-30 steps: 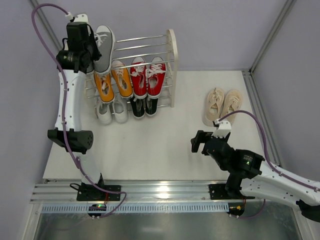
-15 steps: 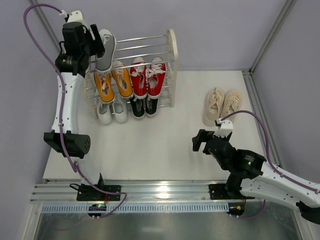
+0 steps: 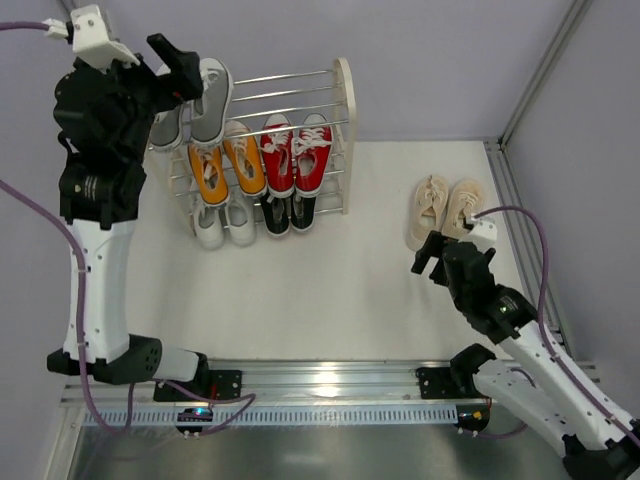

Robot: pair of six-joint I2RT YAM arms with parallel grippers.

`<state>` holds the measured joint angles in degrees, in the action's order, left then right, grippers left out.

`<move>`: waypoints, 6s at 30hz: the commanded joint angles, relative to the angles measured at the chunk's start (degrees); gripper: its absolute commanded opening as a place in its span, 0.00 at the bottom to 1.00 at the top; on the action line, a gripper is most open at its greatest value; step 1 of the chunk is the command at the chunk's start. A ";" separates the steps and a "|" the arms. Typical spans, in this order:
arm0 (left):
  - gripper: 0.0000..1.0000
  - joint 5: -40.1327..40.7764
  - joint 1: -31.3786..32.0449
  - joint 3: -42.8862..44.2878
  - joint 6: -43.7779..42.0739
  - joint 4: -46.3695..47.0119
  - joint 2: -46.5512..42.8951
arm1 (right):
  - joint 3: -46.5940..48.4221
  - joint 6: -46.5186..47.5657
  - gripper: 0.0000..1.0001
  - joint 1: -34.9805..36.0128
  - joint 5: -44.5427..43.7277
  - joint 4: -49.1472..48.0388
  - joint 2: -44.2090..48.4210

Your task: Place and organize the shoes onto the shoe shelf

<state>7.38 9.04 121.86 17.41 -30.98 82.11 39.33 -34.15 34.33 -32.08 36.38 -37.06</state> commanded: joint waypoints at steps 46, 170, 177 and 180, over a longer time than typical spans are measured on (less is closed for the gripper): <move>1.00 5.28 33.15 -66.05 12.03 5.76 -31.13 | 6.55 7.45 0.04 -11.32 41.13 -7.20 -25.99; 0.00 -29.71 36.14 -106.74 55.27 19.10 -33.24 | -13.14 -6.89 0.04 0.21 35.15 -35.41 -39.93; 0.00 -26.72 36.14 -107.19 53.96 22.46 -27.79 | -13.05 -6.89 0.04 0.13 35.42 -35.59 -40.37; 0.00 -24.18 36.14 -107.01 53.70 22.02 -27.44 | -13.40 -6.81 0.04 0.13 35.06 -35.24 -39.32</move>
<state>-22.04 45.21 15.18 71.57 -11.88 53.71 26.72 -42.17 34.39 4.40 -0.40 -76.40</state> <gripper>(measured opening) 0.003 0.040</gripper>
